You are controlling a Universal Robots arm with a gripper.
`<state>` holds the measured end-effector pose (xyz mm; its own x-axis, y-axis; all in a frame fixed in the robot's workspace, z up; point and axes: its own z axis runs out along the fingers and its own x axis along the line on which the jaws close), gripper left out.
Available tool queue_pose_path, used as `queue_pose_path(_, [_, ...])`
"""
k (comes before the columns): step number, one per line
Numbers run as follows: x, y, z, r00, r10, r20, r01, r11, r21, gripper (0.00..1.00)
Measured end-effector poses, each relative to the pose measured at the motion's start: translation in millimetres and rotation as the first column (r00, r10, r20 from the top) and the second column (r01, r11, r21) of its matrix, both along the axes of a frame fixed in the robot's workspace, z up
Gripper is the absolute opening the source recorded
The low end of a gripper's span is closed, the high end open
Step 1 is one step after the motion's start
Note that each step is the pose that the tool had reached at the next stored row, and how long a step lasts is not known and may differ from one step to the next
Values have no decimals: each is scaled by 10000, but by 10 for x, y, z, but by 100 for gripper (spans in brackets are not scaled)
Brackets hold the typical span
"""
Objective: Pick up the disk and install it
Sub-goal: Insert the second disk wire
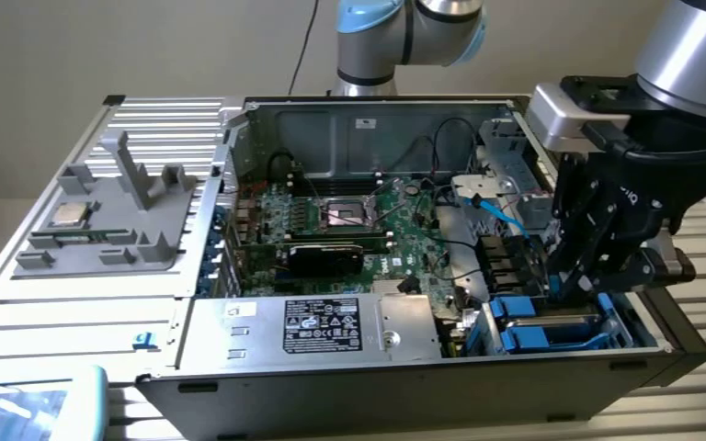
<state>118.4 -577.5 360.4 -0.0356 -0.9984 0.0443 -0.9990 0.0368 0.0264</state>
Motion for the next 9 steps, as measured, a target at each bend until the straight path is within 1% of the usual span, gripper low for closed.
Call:
queue_pose_path(4, [36,4,57,10000,0,-2,0,10000,-11,36])
queue_pose_path(6, [41,4,61,10000,3,-16,-3,10000,-11,36])
queue_pose_path(9, [42,4,61,10000,3,-16,-3,10000,-10,36])
